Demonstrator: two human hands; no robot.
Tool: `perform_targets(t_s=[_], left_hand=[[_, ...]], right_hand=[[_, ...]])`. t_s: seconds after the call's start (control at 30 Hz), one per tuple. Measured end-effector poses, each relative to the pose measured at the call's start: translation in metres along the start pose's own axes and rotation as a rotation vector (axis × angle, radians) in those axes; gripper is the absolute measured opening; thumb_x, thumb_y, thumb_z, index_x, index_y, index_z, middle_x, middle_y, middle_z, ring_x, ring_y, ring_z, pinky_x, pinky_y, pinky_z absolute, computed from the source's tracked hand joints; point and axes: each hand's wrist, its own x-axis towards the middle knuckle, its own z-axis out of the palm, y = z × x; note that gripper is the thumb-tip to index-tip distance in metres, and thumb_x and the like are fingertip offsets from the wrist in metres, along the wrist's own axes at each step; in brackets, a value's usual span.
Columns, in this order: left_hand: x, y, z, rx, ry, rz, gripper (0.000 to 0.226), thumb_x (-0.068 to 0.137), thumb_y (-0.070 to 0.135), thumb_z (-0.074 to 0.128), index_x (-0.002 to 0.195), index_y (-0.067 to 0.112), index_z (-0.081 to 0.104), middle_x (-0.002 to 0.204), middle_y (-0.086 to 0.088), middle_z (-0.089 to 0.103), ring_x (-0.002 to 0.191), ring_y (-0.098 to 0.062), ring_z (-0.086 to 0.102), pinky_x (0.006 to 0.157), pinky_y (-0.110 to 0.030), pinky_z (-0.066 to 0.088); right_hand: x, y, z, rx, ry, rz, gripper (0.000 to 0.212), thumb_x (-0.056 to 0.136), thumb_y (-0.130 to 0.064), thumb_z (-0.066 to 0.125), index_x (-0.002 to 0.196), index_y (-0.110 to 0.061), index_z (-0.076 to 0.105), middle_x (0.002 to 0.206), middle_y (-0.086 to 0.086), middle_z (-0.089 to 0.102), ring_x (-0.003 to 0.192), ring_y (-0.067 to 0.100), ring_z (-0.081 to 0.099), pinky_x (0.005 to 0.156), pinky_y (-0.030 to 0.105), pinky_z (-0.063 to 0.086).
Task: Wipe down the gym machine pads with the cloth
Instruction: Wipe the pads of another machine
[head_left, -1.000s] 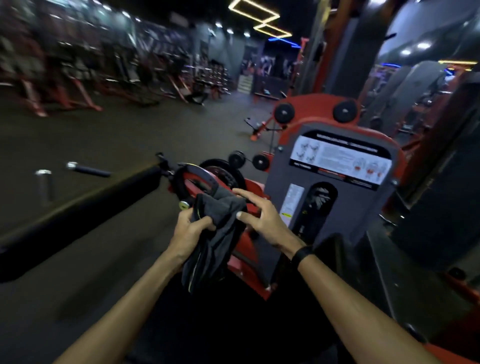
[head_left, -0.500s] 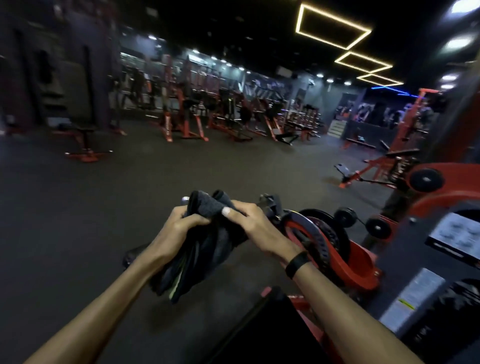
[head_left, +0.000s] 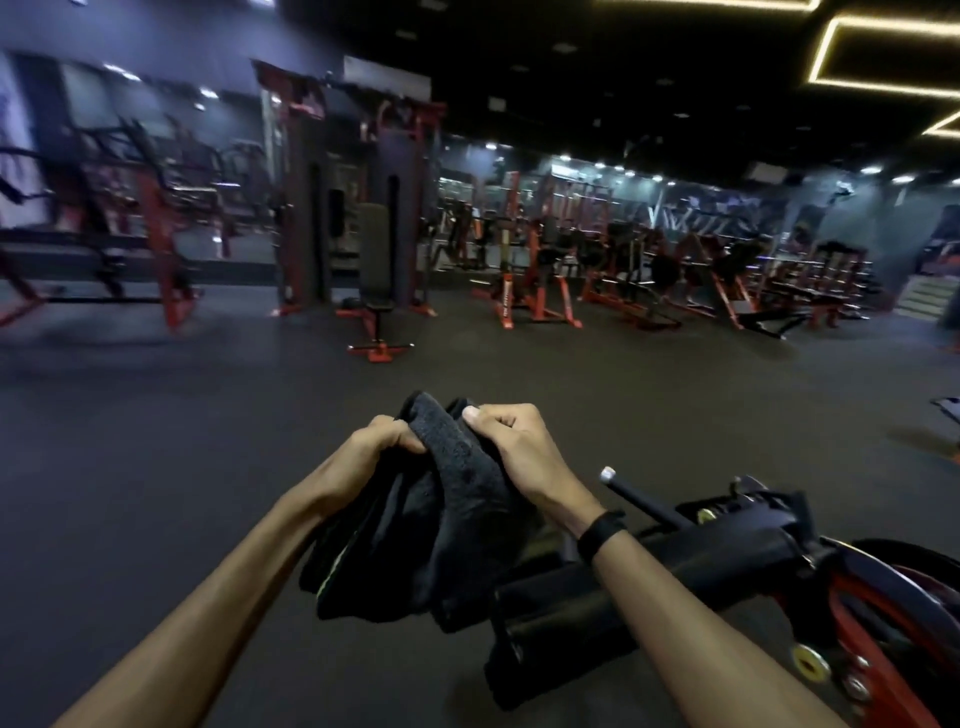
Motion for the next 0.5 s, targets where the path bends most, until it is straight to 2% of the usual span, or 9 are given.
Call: perform_targets(t_s=[0.03, 0.1, 0.17, 0.27, 0.33, 0.4, 0.5], left_hand=[[0.008, 0.0, -0.007, 0.02, 0.016, 0.012, 0.039, 0.062, 0.028, 0.064, 0.094, 0.007, 0.058, 0.09, -0.011, 0.062, 0.085, -0.024, 0.062, 0.077, -0.037, 0.048], [0.025, 0.003, -0.015, 0.064, 0.063, 0.082, 0.02, 0.076, 0.02, 0.063, 0.087, 0.005, 0.059, 0.082, -0.01, 0.064, 0.079, -0.022, 0.062, 0.072, -0.035, 0.048], [0.051, 0.008, -0.026, 0.154, 0.113, 0.211, 0.014, 0.074, 0.017, 0.061, 0.078, 0.004, 0.062, 0.075, -0.011, 0.067, 0.071, -0.02, 0.063, 0.073, -0.038, 0.048], [0.083, 0.017, -0.043, 0.315, 0.158, 0.355, 0.028, 0.065, 0.03, 0.065, 0.092, 0.02, 0.067, 0.104, -0.021, 0.065, 0.095, -0.027, 0.065, 0.089, -0.045, 0.048], [0.1, 0.024, -0.053, 0.393, 0.177, 0.426, 0.026, 0.07, 0.025, 0.064, 0.096, 0.029, 0.065, 0.109, -0.017, 0.062, 0.103, -0.025, 0.062, 0.093, -0.039, 0.048], [0.114, 0.028, -0.059, 0.404, 0.228, 0.488, 0.026, 0.075, 0.018, 0.061, 0.1, 0.022, 0.062, 0.104, -0.009, 0.064, 0.1, -0.017, 0.062, 0.09, -0.031, 0.048], [0.132, 0.022, -0.067, 0.393, 0.375, 0.567, 0.021, 0.076, 0.018, 0.064, 0.097, 0.015, 0.065, 0.093, -0.003, 0.071, 0.09, -0.012, 0.067, 0.082, -0.022, 0.05]], right_hand=[[0.011, 0.004, 0.005, 0.009, 0.014, -0.002, 0.059, 0.093, -0.044, 0.054, 0.064, 0.007, 0.04, 0.066, 0.006, 0.038, 0.064, 0.019, 0.035, 0.064, 0.031, 0.031], [0.034, 0.01, 0.013, 0.017, 0.048, -0.02, 0.058, 0.094, -0.041, 0.054, 0.065, 0.007, 0.041, 0.065, 0.006, 0.039, 0.063, 0.019, 0.034, 0.062, 0.035, 0.029], [0.061, 0.018, 0.019, 0.026, 0.051, -0.056, 0.057, 0.096, -0.04, 0.054, 0.065, 0.006, 0.041, 0.065, 0.005, 0.04, 0.061, 0.019, 0.035, 0.06, 0.036, 0.028], [0.095, 0.019, 0.025, 0.021, 0.063, -0.076, 0.048, 0.101, -0.029, 0.056, 0.061, -0.006, 0.041, 0.063, 0.003, 0.037, 0.059, 0.016, 0.033, 0.058, 0.035, 0.026], [0.12, 0.024, 0.029, 0.025, 0.061, -0.103, 0.048, 0.102, -0.025, 0.055, 0.062, -0.002, 0.041, 0.063, 0.002, 0.038, 0.06, 0.014, 0.034, 0.057, 0.033, 0.027], [0.146, 0.03, 0.031, 0.037, 0.041, -0.133, 0.05, 0.102, -0.028, 0.054, 0.066, 0.005, 0.042, 0.064, 0.003, 0.041, 0.061, 0.014, 0.036, 0.058, 0.033, 0.029], [0.177, 0.046, 0.04, 0.063, 0.025, -0.148, 0.051, 0.102, -0.031, 0.054, 0.068, 0.006, 0.043, 0.064, 0.004, 0.042, 0.061, 0.015, 0.037, 0.058, 0.034, 0.029]])
